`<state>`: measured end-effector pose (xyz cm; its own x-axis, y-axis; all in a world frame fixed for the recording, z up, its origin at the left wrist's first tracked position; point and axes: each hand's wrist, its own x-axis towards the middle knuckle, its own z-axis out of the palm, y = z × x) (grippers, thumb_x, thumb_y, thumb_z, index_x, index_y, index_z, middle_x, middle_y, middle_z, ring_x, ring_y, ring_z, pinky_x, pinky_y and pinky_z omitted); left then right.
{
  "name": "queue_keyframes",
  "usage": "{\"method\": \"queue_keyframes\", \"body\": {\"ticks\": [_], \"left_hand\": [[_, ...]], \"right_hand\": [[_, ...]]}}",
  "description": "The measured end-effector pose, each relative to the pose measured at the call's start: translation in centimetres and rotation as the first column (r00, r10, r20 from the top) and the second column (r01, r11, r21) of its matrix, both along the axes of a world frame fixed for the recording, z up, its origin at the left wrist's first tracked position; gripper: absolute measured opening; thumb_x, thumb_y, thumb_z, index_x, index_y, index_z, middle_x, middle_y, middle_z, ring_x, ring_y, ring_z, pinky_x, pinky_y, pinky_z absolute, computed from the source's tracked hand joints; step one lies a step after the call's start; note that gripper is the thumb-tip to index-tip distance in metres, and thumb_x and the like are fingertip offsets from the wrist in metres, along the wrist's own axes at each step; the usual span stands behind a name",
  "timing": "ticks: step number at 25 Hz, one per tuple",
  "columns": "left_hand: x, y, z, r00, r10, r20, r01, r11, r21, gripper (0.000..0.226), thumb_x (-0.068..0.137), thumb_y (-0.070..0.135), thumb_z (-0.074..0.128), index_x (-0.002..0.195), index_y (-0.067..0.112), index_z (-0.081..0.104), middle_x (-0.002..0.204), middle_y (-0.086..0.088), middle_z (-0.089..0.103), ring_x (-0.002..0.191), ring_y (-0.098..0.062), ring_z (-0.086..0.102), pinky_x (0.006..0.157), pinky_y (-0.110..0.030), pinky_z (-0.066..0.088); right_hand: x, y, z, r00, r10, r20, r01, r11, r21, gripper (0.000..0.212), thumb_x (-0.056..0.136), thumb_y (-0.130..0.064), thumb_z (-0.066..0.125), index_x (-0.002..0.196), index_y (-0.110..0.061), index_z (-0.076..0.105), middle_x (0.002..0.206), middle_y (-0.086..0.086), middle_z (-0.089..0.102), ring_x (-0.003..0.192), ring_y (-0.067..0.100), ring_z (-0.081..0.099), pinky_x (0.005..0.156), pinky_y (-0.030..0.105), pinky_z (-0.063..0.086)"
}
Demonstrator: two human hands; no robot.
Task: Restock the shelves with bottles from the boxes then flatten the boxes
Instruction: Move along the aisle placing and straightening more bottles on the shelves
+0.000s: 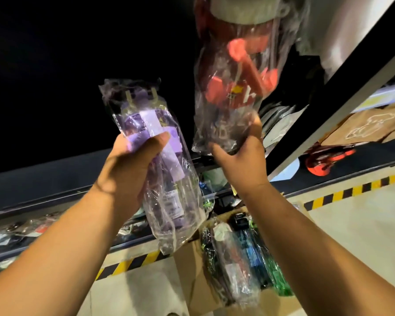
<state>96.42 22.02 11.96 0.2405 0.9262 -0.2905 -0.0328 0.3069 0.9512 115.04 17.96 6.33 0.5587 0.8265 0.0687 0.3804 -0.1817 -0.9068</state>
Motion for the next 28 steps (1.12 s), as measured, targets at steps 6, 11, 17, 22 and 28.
{"method": "queue_keyframes", "body": {"ticks": [6,11,17,22,28], "left_hand": [[-0.4,0.0,-0.6,0.998,-0.002,0.068,0.003,1.0,-0.016,0.013,0.097,0.028,0.062,0.097,0.015,0.058,0.067,-0.012,0.064,0.043,-0.02,0.055,0.048,-0.031,0.039],[-0.4,-0.2,-0.7,0.999,-0.024,0.043,0.024,1.0,0.006,0.017,0.097,0.024,0.061,0.095,0.008,0.057,0.065,-0.015,0.06,0.038,-0.017,0.05,0.036,-0.018,0.033],[0.1,-0.7,-1.3,1.0,0.016,0.016,-0.016,1.0,-0.013,0.017,0.092,0.023,0.065,0.083,0.022,0.051,0.067,-0.012,0.051,0.047,-0.019,0.045,0.041,-0.018,0.032],[0.1,-0.6,-1.6,1.0,0.003,0.03,-0.003,1.0,-0.01,0.015,0.082,0.028,0.069,0.091,0.022,0.058,0.081,-0.016,0.054,0.066,-0.032,0.041,0.045,-0.023,0.028],[0.2,-0.8,-1.2,0.999,0.004,0.051,-0.003,1.0,0.0,0.009,0.094,0.019,0.063,0.088,0.024,0.067,0.072,-0.011,0.062,0.055,-0.023,0.055,0.049,-0.023,0.038]], "right_hand": [[1.2,1.4,1.5,0.996,-0.057,-0.071,0.046,0.989,-0.143,0.031,0.08,-0.036,0.078,0.078,-0.022,0.051,0.082,-0.011,0.056,0.094,0.023,0.065,0.09,0.039,0.054],[1.5,3.1,0.5,0.985,-0.03,-0.171,-0.032,0.936,-0.35,0.036,0.085,-0.053,0.064,0.109,-0.026,0.067,0.108,-0.003,0.068,0.102,0.016,0.059,0.098,0.035,0.048],[0.4,3.4,0.6,0.981,-0.194,0.021,0.195,0.972,-0.134,0.05,0.068,-0.063,0.07,0.097,-0.028,0.052,0.096,-0.004,0.059,0.101,0.028,0.064,0.085,0.043,0.057],[0.1,4.6,0.0,0.946,-0.234,0.224,0.245,0.969,-0.023,0.083,0.06,-0.065,0.075,0.125,-0.026,0.041,0.119,-0.001,0.057,0.105,0.025,0.059,0.088,0.046,0.054],[1.0,4.1,-0.8,0.964,-0.206,0.166,0.204,0.979,0.029,0.097,0.056,-0.058,0.087,0.136,-0.023,0.043,0.133,-0.001,0.048,0.121,0.022,0.05,0.097,0.043,0.05]]}}
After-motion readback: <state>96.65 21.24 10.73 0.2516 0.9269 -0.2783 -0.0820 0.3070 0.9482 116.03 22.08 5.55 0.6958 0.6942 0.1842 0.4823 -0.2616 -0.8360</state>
